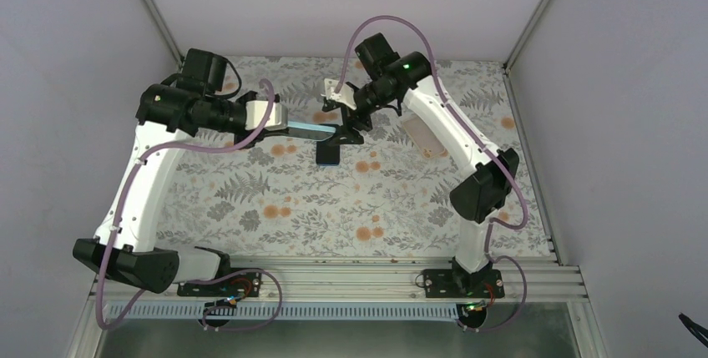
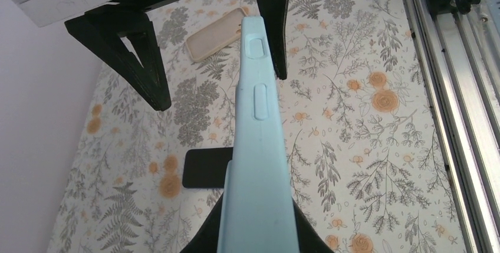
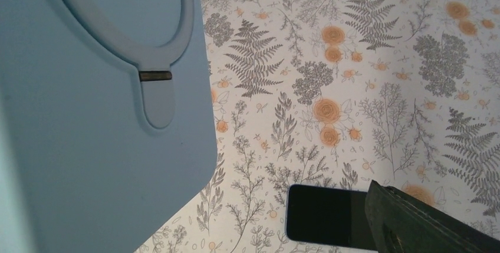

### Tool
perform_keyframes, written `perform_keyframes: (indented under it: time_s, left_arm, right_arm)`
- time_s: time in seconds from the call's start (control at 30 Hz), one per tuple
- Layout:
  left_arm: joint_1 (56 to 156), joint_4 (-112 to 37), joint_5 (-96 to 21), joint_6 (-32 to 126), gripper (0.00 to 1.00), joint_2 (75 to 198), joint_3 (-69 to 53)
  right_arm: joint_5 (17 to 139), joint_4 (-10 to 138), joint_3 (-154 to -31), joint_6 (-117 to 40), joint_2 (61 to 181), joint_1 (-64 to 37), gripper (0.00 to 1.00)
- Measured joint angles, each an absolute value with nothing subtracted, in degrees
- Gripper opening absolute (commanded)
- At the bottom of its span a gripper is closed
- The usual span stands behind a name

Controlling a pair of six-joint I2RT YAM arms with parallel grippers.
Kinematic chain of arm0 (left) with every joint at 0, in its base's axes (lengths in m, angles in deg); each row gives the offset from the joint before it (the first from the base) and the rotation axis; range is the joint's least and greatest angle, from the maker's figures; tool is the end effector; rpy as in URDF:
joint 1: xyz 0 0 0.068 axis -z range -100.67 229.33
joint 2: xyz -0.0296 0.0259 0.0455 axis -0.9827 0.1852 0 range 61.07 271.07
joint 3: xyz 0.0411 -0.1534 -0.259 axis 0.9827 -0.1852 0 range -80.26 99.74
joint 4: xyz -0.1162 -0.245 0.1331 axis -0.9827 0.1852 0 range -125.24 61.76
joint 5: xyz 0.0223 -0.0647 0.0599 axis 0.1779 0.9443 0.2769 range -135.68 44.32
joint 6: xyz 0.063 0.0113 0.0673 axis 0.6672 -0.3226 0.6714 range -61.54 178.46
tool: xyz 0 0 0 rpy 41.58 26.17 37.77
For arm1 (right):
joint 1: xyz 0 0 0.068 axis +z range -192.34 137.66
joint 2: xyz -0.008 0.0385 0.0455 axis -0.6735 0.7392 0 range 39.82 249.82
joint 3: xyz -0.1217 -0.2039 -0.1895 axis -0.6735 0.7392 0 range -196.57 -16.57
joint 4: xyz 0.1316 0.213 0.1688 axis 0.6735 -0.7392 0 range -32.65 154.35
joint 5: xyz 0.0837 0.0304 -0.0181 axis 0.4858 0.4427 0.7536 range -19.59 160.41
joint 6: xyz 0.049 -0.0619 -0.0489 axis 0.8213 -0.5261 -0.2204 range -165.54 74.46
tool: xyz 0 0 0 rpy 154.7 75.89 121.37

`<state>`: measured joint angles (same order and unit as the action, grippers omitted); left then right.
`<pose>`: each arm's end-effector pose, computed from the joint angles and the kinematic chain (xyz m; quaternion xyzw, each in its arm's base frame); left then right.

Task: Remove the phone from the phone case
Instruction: Remove the phone case from the phone.

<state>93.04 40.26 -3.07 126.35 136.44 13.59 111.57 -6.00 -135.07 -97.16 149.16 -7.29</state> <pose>0.2519 -0.1197 0.4343 0.6619 0.6089 -0.1897 0.3939 0.3439 0.3084 0.3779 -0.6859 0.5995 0.3034 0.2796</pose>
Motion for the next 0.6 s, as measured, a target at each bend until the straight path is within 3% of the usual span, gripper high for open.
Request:
perform_keyframes:
  time_s: [0.6]
  left_arm:
    - [99.91, 36.24, -12.86, 120.82, 0.02, 134.76, 11.51]
  right_arm:
    - [107.77, -13.69, -146.85, -98.36, 159.09, -11.01, 1.0]
